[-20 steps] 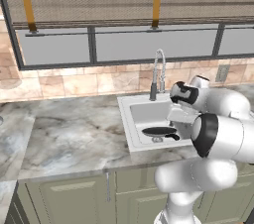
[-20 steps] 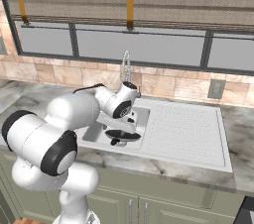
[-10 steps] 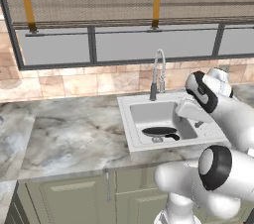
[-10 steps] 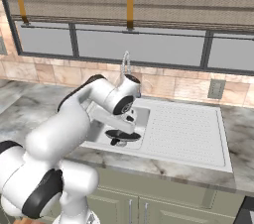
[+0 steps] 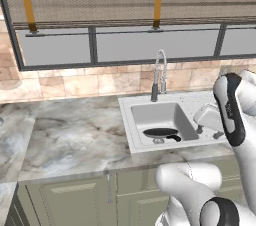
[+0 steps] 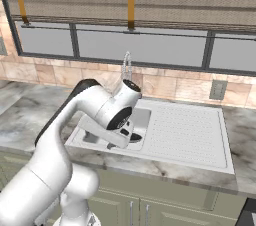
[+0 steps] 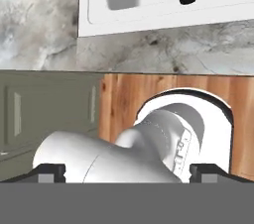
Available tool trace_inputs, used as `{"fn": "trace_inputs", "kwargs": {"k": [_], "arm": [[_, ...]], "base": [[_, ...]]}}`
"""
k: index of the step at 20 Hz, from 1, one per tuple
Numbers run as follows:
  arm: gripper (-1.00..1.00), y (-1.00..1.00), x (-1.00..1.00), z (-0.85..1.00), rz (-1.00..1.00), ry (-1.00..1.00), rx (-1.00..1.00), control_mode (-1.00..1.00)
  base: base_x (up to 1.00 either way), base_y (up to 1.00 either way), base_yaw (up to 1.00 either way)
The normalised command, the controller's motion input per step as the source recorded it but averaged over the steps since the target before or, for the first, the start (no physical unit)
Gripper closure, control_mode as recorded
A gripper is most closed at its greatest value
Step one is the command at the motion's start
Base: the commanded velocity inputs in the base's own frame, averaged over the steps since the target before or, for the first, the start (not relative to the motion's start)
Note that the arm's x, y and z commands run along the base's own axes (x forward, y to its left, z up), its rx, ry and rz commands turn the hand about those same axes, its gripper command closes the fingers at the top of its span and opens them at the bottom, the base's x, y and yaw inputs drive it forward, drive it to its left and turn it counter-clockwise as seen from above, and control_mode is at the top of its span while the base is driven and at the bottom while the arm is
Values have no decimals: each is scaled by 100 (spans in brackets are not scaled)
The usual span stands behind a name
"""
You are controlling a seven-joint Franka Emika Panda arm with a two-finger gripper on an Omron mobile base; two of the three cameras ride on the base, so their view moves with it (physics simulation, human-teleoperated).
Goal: Move the pot and pan from the stove into the sink.
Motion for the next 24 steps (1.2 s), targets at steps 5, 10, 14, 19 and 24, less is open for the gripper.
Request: {"fn": "trace_inputs", "kwargs": {"k": [5, 10, 14, 19, 24], "arm": [[-100, 4, -100, 56, 0, -5, 1, -100], [-100, 0, -74, 21, 6, -30, -12, -100], [-100, 0, -60, 0, 4, -45, -26, -100], [-100, 0, -68, 0, 0, -49, -25, -100], [-100, 0, -42, 0, 0, -36, -16, -100]], "base": [[0, 0, 0], [0, 0, 0], [0, 0, 0], [0, 0, 0], [0, 0, 0]]}}
